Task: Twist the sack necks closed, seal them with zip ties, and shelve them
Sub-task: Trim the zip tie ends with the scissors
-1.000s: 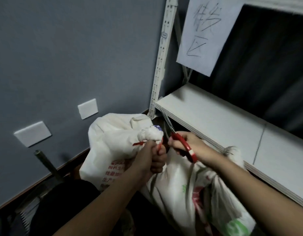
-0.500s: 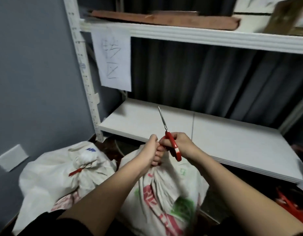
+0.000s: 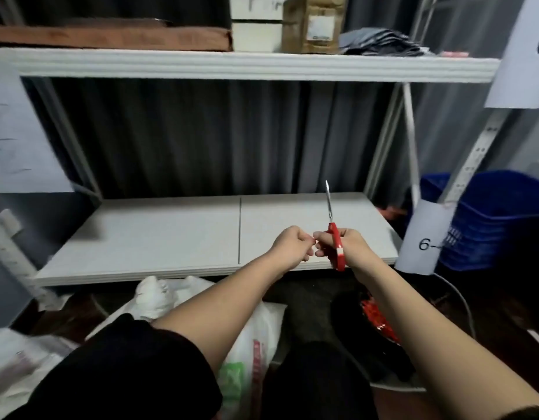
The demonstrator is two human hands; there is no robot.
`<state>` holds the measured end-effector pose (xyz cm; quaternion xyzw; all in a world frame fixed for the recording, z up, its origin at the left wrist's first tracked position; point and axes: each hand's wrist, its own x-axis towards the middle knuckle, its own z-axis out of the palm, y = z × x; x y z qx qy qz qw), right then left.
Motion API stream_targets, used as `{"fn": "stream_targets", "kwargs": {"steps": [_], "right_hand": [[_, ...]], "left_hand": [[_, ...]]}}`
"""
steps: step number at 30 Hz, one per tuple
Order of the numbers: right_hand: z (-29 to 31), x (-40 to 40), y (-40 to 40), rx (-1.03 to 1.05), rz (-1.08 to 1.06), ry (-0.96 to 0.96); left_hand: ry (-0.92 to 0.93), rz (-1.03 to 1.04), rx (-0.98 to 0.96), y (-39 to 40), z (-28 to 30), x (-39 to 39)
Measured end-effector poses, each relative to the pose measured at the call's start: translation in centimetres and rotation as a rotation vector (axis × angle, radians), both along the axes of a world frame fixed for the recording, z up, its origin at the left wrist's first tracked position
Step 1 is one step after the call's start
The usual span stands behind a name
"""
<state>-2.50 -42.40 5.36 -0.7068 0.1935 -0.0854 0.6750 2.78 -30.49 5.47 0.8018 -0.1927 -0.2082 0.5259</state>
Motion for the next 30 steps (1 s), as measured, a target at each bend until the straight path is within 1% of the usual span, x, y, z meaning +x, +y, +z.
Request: {"fn": "stream_targets", "kwargs": {"steps": [4, 6, 8, 10, 11, 14, 17, 18, 21, 27, 30], "right_hand": [[-3.3, -1.8, -5.5, 0.091, -0.123, -0.001], [-5.0, -2.6, -7.7, 0.117, -0.195, 0.006], [-6.8, -3.4, -10.1, 0.130, -0.254, 0.038], [-8.7, -4.0, -12.1, 0.119, -0.288, 0.102], [-9.7, -4.2, -13.2, 0.104, -0.309, 0.146], [-12.8, -4.4, -16.6, -0.039, -0.400, 0.313], [-15.8, -4.3, -19.2, -0.286, -0.399, 0.548], [-16.7, -4.2, -19.6, -0.333, -0.388, 0.599], [-18.7, -3.9, -20.2, -0.359, -0.393, 0.664], [-19.5, -2.6, -20.6, -0.403, -0.392, 0.752], [-17.9, -1.6, -20.2, -0.504, -0.386, 0.772]], "left_hand": [[0.061, -0.045, 0.016, -7.0, -2.1, -1.0], [0.046, -0.067, 0.054, -9.9, -3.6, -1.4], [0.044, -0.130, 0.133, -12.8, -5.5, -1.7], [0.069, -0.210, 0.228, -15.0, -7.4, -1.9], [0.050, -0.253, 0.300, -16.1, -8.3, -2.0], [-0.090, -0.329, 0.486, -18.4, -11.0, -2.1], [-0.121, -0.388, 0.559, -19.5, -12.7, -1.8], [-0.121, -0.397, 0.578, -19.7, -13.2, -1.5], [-0.119, -0.408, 0.654, -19.6, -14.1, -0.5], [-0.082, -0.424, 0.645, -19.1, -14.6, 1.0], [0.013, -0.399, 0.523, -19.1, -14.6, 1.2]]}}
